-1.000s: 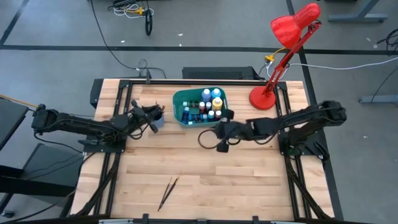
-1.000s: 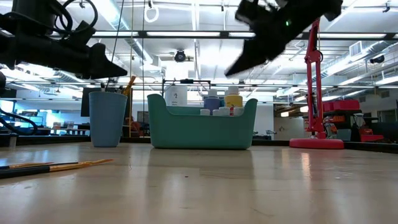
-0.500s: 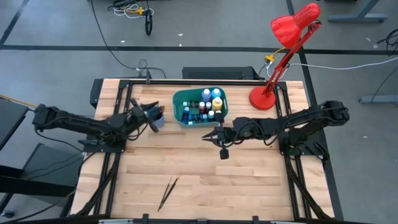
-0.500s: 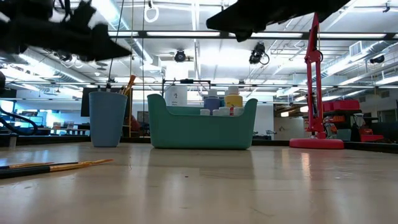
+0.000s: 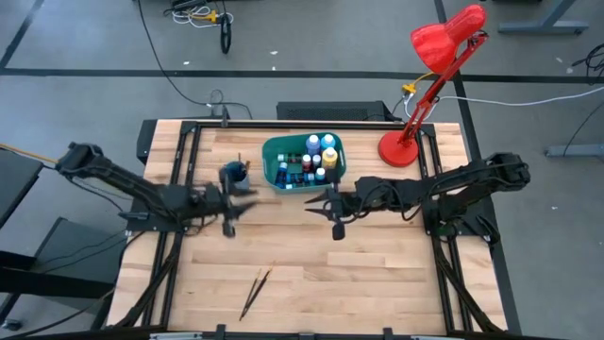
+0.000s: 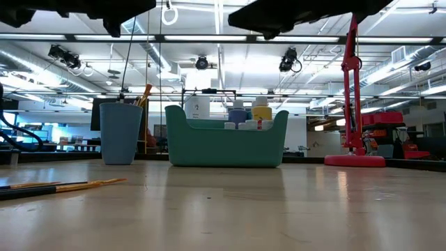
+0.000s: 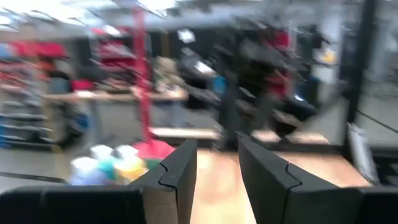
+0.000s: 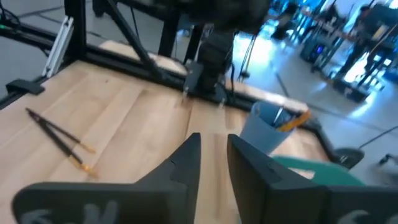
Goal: Pick & Place Paint Supplies
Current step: Put the gold paint brush into the blue cup
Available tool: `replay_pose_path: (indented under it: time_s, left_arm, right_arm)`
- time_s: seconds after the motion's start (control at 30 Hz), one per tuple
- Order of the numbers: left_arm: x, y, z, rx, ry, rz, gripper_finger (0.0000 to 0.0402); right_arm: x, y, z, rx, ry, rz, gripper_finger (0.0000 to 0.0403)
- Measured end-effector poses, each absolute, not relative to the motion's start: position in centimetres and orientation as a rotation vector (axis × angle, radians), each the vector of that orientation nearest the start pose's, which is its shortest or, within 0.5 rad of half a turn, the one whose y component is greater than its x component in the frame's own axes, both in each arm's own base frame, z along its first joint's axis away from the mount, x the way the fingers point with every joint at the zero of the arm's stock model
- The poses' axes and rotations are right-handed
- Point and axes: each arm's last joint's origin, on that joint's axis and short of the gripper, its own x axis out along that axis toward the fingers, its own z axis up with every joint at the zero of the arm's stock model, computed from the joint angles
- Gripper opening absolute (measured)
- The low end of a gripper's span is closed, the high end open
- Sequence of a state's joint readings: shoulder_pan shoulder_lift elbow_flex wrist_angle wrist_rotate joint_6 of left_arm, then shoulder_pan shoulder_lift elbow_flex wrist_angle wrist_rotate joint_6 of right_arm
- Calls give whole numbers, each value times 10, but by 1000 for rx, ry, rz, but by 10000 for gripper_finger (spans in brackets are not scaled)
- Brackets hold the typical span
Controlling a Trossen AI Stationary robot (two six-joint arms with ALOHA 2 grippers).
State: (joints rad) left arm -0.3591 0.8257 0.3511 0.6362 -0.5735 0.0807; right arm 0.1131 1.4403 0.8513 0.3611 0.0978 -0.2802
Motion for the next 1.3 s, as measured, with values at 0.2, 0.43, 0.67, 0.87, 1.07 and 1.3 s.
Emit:
replay_pose_path:
  time_s: [0.2, 0.43, 0.67, 0.87, 1.07, 1.3]
  left_arm:
    - [194, -90, 240, -18, -11, 107, 128]
    - [234, -140, 234, 98, 246, 271, 127]
    - [262, -167, 214, -148, 569, 286, 127]
    - [268, -184, 189, -428, 833, 251, 128]
    - [260, -208, 161, -612, 989, 251, 128]
    - [257, -217, 137, -579, 1017, 306, 128]
  right_arm:
    - [317, 33, 265, -404, 138, 42, 111]
    - [317, 33, 272, -560, 67, 34, 127]
    - [317, 33, 274, -677, 49, 33, 128]
    - [318, 33, 276, -810, 27, 27, 128]
    - [318, 32, 278, -824, 15, -19, 127]
    - [318, 34, 279, -774, 12, -21, 127]
